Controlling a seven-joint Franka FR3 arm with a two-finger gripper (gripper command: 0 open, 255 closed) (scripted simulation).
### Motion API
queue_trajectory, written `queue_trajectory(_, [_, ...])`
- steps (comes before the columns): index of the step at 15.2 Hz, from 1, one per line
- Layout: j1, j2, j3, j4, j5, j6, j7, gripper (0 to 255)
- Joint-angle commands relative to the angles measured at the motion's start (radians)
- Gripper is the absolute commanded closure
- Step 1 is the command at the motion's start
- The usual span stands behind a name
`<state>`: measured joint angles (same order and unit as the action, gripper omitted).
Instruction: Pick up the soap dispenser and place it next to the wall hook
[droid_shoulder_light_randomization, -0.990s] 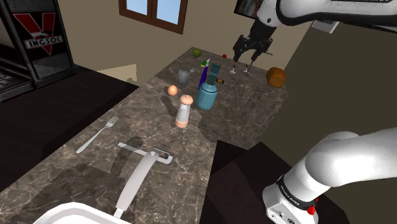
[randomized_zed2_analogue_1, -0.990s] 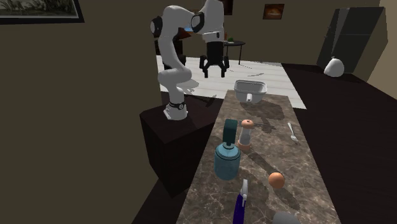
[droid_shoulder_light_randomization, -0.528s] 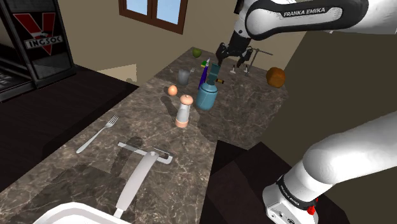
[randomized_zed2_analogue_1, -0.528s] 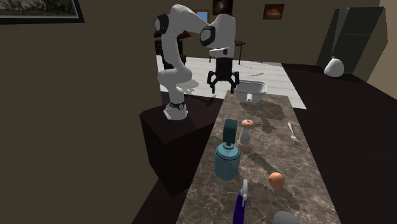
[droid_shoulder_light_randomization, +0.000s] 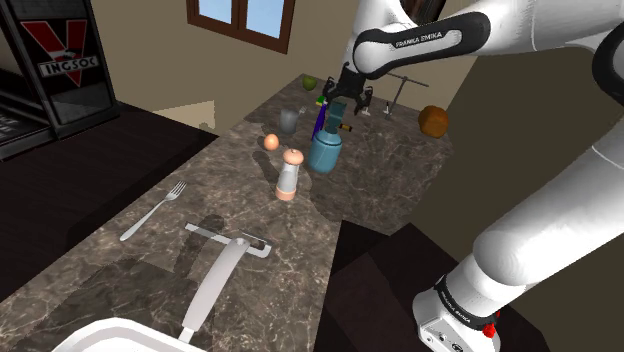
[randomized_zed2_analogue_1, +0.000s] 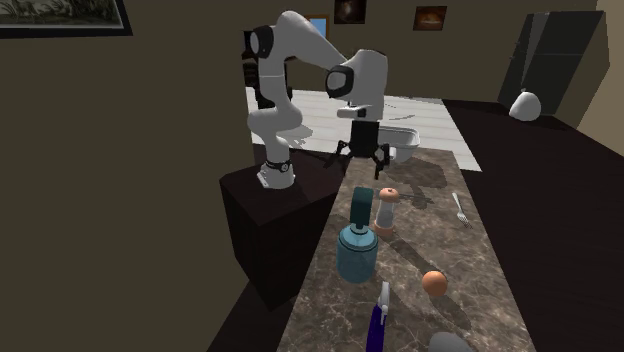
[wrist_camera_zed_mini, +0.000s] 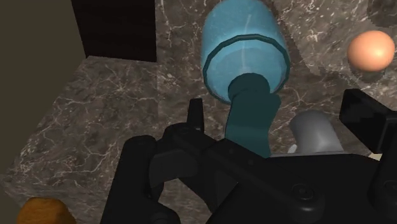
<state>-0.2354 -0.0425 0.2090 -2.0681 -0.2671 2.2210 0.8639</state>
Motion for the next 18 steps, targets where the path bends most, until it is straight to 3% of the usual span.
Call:
queue_trajectory(1, [-0.008, 0.079, -0.002, 0.046, -0.031, 0.021, 0.084, 0])
queue_trajectory(4, [-0.01, 0.182, -0.016, 0.121, -0.064, 0.031, 0.178, 0])
queue_trajectory(12, [-0.014, 0.244, -0.031, 0.104, -0.095, 0.11, 0.198, 0])
queue_trajectory(18, [-0.014, 0.244, -0.031, 0.104, -0.095, 0.11, 0.198, 0])
